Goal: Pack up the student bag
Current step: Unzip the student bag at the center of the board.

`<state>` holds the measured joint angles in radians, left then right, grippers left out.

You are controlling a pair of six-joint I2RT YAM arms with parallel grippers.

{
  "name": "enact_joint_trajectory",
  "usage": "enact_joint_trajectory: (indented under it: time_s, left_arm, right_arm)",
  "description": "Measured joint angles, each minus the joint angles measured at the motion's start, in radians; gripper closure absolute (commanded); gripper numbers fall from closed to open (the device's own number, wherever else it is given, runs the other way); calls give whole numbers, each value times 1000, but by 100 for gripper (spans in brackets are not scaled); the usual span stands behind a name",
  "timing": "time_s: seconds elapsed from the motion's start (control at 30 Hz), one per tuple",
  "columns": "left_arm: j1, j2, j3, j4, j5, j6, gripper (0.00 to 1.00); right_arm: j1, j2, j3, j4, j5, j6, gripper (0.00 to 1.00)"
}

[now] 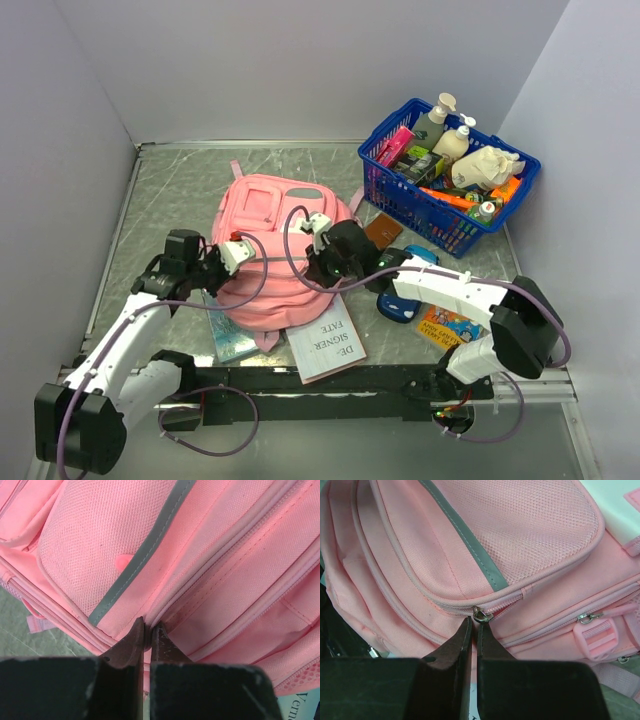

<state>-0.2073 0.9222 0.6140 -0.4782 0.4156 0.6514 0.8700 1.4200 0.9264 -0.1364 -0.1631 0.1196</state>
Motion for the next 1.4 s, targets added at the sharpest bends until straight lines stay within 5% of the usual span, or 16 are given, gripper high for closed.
enact_joint_trajectory:
  time_s: [0.2,0.3,0.47,0.7,0.73,0.87,1.4]
  left_arm:
    - [-23,-6,0,-5,-23,-18,99]
    - [-37,-14,0,-6,-42,-20,99]
    - [-80,-31,0,-11,-87,-28,99]
    - [-123,-51,-2,-22,-132,-29,99]
    - [-127,-52,-2,-22,-137,-31,99]
    - [-136,-61,-2,-25,-146,-32,99]
    - [-145,-90,-4,-44,-150,-26,99]
  right_arm:
    - [13,-29,-10,-14,26,48,76]
    - [14,-56,-41,3,35,69,59]
    - [18,-111,-133,49,44,102,61]
    - [18,-142,-215,127,62,118,84]
    - [18,-142,-215,133,68,119,84]
    - [17,-143,-215,151,95,120,55]
    - [-40,-191,-221,234,117,37,50]
